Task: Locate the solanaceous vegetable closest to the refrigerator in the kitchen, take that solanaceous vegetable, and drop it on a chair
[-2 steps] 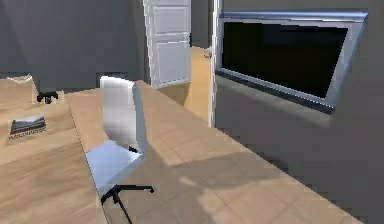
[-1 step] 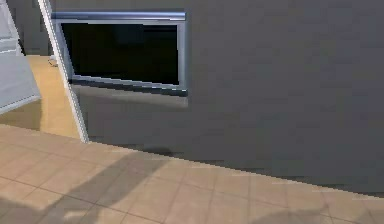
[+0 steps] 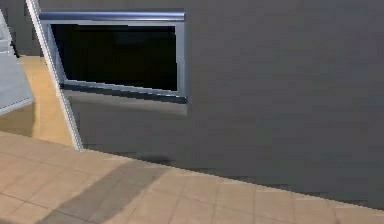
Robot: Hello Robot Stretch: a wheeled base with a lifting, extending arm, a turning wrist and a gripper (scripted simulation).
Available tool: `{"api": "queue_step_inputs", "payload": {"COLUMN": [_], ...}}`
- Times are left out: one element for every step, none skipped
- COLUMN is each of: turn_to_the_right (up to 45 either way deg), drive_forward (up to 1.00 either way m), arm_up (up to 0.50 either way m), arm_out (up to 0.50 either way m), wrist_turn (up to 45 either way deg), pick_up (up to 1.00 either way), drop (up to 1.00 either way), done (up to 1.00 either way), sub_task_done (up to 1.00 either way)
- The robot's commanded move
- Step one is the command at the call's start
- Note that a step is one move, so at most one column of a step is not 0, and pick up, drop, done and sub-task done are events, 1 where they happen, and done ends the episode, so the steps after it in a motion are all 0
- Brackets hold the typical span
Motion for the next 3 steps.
{"api": "queue_step_inputs", "payload": {"turn_to_the_right": [-36.0,0.0,0.0], "drive_forward": [0.00,1.00,0.25], "arm_up": [0.00,0.00,0.00], "arm_out": [0.00,0.00,0.00], "wrist_turn": [0.0,0.0,0.0], "pick_up": [0.00,0.00,0.00], "drop": [0.00,0.00,0.00], "done": [0.00,0.00,0.00], "sub_task_done": [0.00,0.00,0.00]}}
